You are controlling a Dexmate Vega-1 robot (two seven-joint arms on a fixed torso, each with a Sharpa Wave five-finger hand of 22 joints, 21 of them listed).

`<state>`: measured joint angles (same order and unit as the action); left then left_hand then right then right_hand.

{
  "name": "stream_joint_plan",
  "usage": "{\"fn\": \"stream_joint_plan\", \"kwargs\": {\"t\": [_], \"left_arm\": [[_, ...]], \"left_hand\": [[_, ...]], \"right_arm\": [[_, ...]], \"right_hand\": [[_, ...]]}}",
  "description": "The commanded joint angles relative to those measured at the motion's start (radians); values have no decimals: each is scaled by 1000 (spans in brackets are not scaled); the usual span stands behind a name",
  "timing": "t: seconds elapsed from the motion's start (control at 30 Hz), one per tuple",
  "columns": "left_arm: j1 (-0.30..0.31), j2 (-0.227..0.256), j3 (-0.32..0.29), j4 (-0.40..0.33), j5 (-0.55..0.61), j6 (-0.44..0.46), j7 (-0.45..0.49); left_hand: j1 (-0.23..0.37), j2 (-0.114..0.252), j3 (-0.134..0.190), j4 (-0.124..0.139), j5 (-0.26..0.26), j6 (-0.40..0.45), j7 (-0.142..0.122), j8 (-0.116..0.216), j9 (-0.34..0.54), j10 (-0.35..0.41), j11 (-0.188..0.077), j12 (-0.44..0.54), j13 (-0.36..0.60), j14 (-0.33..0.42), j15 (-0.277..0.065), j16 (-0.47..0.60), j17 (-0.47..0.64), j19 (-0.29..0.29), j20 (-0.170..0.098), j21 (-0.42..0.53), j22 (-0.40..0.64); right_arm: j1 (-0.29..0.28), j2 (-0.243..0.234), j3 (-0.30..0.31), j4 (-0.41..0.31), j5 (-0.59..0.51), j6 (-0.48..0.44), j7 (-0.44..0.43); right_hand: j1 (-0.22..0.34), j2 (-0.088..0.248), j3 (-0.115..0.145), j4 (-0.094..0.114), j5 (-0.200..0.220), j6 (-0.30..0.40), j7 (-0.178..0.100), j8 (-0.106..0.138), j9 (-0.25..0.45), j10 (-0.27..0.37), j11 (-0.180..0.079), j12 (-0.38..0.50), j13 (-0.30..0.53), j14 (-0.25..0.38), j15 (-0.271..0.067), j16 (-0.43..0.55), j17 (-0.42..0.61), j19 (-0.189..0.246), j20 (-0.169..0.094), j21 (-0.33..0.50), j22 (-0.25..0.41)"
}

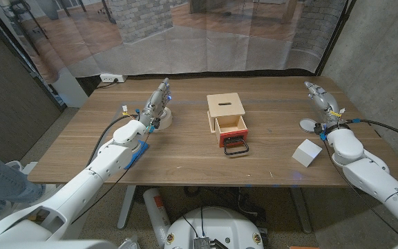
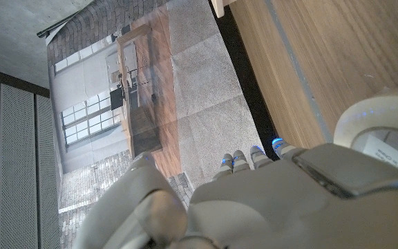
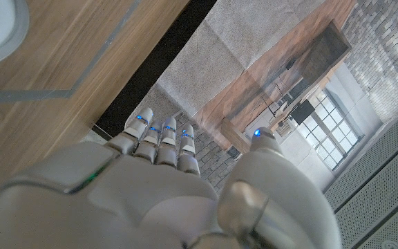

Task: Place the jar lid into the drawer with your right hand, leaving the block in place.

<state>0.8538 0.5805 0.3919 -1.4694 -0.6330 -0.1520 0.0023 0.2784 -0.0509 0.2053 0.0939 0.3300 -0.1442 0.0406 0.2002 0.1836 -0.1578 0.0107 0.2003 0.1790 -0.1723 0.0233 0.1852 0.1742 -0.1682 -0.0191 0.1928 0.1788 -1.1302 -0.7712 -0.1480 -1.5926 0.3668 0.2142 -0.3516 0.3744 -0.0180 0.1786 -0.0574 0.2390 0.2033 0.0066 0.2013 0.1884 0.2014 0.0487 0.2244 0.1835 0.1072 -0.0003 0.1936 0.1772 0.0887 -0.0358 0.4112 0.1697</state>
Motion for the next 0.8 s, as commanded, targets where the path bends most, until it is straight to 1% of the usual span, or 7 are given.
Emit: {"fn": "stream_joint_plan", "kwargs": {"t": [0.03, 0.3, 0.4, 0.8], "left_arm": [[0, 4, 1, -8, 3, 6, 0], [-4, 2, 3, -4, 3, 5, -4], [-5, -1, 3, -1, 3, 3, -6], [-3, -7, 3, 10, 0, -6, -8]], "left_hand": [[11, -4, -4, -2, 1, 4, 2, 2, 2, 3, -7, 6, 5, -46, -3, 4, 5, -114, 5, 7, 3], [12, -3, -5, -2, 1, 5, 2, 2, 2, 2, -6, 6, 5, -45, -5, 4, 5, -114, 6, 7, 3], [12, -3, -6, -2, 1, 6, 2, 2, 2, 4, -7, 6, 5, -45, -3, 3, 5, -114, 6, 7, 3], [14, -1, -7, -3, 1, 6, 2, 1, 2, 4, -7, 5, 5, -45, -4, 3, 5, -115, 6, 7, 3]], "right_arm": [[-17, -16, 6, -28, -70, -31, -58], [-21, -16, 3, -28, -122, -45, -95], [-22, -19, 1, -31, -145, -57, -112], [-30, -32, -5, -56, -207, -93, -143]], "right_hand": [[14, -1, 4, -8, 1, -2, 1, -2, 2, 0, 0, -2, 3, 4, 4, -3, 1, 5, -9, -4, 4], [18, -1, 4, -11, 1, 0, -2, -2, 2, 4, 0, -2, 3, 10, -1, -2, 1, 7, -9, -8, 4], [19, -1, 5, -13, 1, 1, -3, -1, 2, 6, -4, -1, 3, 11, -3, -2, 1, 8, -9, -10, 4], [24, -2, 5, -17, 2, 6, -6, 0, 2, 14, -9, 1, 3, 19, -7, 0, 2, 13, -12, -16, 4]]}}
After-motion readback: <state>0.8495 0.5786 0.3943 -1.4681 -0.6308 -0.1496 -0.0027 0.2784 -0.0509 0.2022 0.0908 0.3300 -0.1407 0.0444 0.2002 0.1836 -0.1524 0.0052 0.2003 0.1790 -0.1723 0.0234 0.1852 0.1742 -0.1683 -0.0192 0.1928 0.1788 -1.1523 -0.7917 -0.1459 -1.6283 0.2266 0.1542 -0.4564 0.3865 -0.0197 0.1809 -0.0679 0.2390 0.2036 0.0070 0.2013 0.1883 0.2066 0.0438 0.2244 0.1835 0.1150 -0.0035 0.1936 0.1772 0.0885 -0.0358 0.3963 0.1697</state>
